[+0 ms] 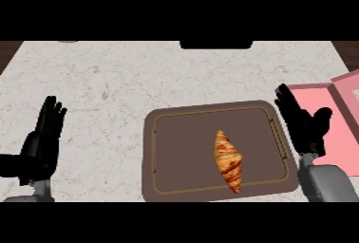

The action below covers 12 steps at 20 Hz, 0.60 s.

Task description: Pick the croissant from the tray and place it in the cardboard box

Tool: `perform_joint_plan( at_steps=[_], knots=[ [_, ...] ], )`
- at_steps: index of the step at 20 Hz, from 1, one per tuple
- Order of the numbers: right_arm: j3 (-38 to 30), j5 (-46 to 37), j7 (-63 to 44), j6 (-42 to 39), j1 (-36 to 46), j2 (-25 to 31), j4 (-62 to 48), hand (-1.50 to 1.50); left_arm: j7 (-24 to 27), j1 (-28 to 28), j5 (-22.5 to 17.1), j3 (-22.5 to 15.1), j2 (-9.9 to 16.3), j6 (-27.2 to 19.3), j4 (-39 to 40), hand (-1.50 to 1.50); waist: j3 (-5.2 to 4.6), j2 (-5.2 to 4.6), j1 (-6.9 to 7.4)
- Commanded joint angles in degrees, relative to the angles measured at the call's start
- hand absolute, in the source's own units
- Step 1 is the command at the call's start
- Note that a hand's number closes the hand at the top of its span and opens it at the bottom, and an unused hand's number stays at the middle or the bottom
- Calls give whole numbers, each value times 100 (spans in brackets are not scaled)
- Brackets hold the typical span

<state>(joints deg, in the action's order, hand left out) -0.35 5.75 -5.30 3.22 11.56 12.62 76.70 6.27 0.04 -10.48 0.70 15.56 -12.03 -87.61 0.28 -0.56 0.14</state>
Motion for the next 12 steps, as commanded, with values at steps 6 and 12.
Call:
perform_joint_plan(
  at_steps=[6, 12],
  knots=[
    [950, -1239, -158, -597, 1943, 1173, 2240, -150, 86, -644, 866, -761, 932, 856, -239, 0, -96, 333, -217],
    [1592, -2354, -873, -1390, 1770, 2385, 3318, -150, 137, -943, 754, -816, 961, 1278, 163, 0, -46, 111, -283]
  ],
)
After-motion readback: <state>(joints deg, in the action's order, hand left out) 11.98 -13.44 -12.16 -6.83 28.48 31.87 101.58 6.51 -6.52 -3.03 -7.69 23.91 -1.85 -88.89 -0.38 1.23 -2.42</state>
